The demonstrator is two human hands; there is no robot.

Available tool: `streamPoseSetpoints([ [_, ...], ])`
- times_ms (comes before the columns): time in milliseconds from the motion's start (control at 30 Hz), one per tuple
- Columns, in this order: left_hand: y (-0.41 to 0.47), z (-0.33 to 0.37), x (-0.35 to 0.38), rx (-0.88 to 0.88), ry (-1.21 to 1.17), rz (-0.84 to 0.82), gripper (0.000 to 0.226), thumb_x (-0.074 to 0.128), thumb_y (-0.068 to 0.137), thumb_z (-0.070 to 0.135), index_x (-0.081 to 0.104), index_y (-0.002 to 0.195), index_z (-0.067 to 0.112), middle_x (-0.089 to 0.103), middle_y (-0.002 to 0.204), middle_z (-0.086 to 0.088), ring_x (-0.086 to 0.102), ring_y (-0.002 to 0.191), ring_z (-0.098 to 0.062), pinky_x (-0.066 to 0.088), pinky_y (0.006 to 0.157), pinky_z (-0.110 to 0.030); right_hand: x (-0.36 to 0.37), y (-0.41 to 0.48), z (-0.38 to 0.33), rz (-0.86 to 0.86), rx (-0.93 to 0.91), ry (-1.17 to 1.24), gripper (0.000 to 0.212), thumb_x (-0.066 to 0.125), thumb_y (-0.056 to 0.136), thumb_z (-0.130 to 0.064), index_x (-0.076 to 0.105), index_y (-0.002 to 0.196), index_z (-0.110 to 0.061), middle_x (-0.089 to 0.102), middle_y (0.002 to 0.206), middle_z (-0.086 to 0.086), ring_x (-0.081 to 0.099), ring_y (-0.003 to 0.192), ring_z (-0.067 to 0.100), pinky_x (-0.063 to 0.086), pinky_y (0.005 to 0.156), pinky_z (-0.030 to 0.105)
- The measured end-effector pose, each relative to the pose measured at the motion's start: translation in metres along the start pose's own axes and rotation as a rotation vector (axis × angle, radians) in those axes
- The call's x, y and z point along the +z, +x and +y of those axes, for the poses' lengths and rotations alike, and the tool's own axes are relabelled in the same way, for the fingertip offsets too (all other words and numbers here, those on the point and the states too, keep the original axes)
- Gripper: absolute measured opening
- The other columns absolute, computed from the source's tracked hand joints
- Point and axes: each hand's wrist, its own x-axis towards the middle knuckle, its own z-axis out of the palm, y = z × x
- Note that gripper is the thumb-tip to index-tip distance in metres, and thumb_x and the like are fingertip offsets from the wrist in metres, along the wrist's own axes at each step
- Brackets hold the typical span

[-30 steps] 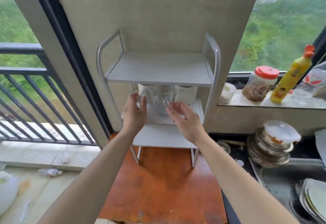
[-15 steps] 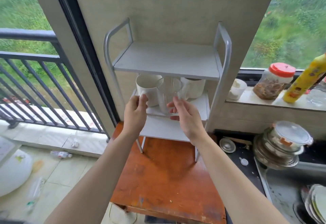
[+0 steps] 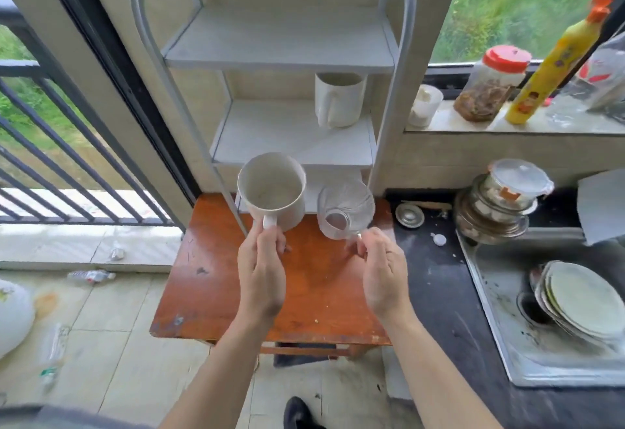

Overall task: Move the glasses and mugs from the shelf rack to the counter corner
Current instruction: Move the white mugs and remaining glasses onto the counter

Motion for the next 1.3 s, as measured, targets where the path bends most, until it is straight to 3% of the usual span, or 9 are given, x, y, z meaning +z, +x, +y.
streamPoseSetpoints([
  [100, -0.025, -0.024, 0.014, -0.042, 0.008, -0.108, 0.033, 0.034, 0.096, 0.021, 0.038, 0.064, 0.013, 0.043, 0.063, 0.008, 0.042, 0.068, -0.025, 0.045, 0.069, -0.052, -0.031, -0.020, 0.021, 0.128, 0.052, -0.065, 0.036, 0.036, 0.085, -0.041, 0.051, 0.053, -0.036, 0.056, 0.070, 0.010, 0.056, 0.075, 0.029, 0.048, 0.072, 0.046],
  [300, -0.068, -0.041, 0.074, -0.110, 0.052, -0.329, 0.034, 0.035, 0.094, 0.024, 0.041, 0.066, 0.006, 0.046, 0.065, -0.002, 0.046, 0.069, -0.025, 0.046, 0.070, -0.057, -0.107, -0.059, 0.049, 0.440, 0.141, -0.070, 0.037, 0.038, 0.087, -0.038, 0.056, 0.055, -0.032, 0.063, 0.074, 0.007, 0.059, 0.076, 0.014, 0.047, 0.073, 0.032],
  [500, -0.136, -0.009, 0.153, -0.049, 0.025, -0.533, 0.033, 0.035, 0.093, 0.026, 0.042, 0.066, 0.009, 0.046, 0.062, 0.002, 0.045, 0.065, -0.016, 0.040, 0.058, -0.025, -0.205, -0.121, 0.050, 0.713, 0.152, -0.014, 0.038, 0.039, 0.087, -0.038, 0.055, 0.053, -0.033, 0.064, 0.076, 0.006, 0.063, 0.081, 0.018, 0.048, 0.076, 0.034],
  [567, -0.168, 0.001, 0.179, 0.021, 0.032, -0.608, 0.034, 0.036, 0.093, 0.026, 0.042, 0.065, 0.007, 0.044, 0.062, -0.003, 0.043, 0.064, -0.013, 0.037, 0.058, -0.024, -0.241, -0.147, 0.049, 0.807, 0.132, 0.014, 0.035, 0.039, 0.083, -0.042, 0.054, 0.052, -0.033, 0.065, 0.076, 0.007, 0.064, 0.084, 0.025, 0.048, 0.079, 0.035],
  [667, -0.225, 0.015, 0.222, 0.104, 0.039, -0.708, 0.039, 0.037, 0.094, 0.029, 0.042, 0.064, 0.004, 0.047, 0.062, -0.004, 0.045, 0.063, -0.014, 0.038, 0.058, -0.024, -0.301, -0.196, 0.049, 0.915, 0.082, 0.025, 0.033, 0.039, 0.080, -0.045, 0.056, 0.054, -0.035, 0.065, 0.071, -0.006, 0.062, 0.077, 0.012, 0.046, 0.071, 0.021],
  [767, -0.295, 0.030, 0.263, 0.139, 0.016, -0.804, 0.045, 0.038, 0.093, 0.043, 0.043, 0.064, 0.008, 0.046, 0.062, -0.002, 0.044, 0.064, -0.012, 0.039, 0.060, -0.028, -0.366, -0.254, 0.051, 0.970, 0.067, -0.004, 0.031, 0.038, 0.080, -0.046, 0.054, 0.055, -0.039, 0.061, 0.072, -0.001, 0.056, 0.076, 0.015, 0.044, 0.074, 0.029],
  [900, -0.383, 0.046, 0.317, 0.121, 0.004, -0.931, 0.041, 0.037, 0.088, 0.044, 0.042, 0.065, 0.011, 0.045, 0.064, 0.006, 0.044, 0.069, -0.018, 0.040, 0.067, -0.042, -0.448, -0.330, 0.054, 1.087, 0.041, -0.020, 0.029, 0.037, 0.075, -0.051, 0.052, 0.058, -0.032, 0.063, 0.073, -0.003, 0.058, 0.078, 0.010, 0.043, 0.072, 0.021],
  [1133, -0.505, 0.068, 0.402, 0.105, -0.025, -1.193, 0.037, 0.040, 0.091, 0.044, 0.040, 0.065, 0.018, 0.044, 0.067, 0.006, 0.045, 0.069, -0.014, 0.044, 0.072, -0.037, -0.564, -0.421, 0.059, 1.326, 0.023, -0.070, 0.031, 0.031, 0.079, -0.046, 0.045, 0.062, -0.023, 0.058, 0.075, 0.004, 0.054, 0.075, 0.003, 0.037, 0.070, 0.012],
  [1300, -0.583, 0.063, 0.480, 0.111, -0.037, -1.377, 0.033, 0.038, 0.092, 0.034, 0.041, 0.068, 0.012, 0.049, 0.068, 0.008, 0.051, 0.074, -0.016, 0.044, 0.065, -0.015, -0.642, -0.465, 0.081, 1.510, 0.100, -0.043, 0.036, 0.037, 0.090, -0.035, 0.055, 0.059, -0.039, 0.062, 0.075, 0.005, 0.057, 0.084, 0.021, 0.042, 0.075, 0.027],
])
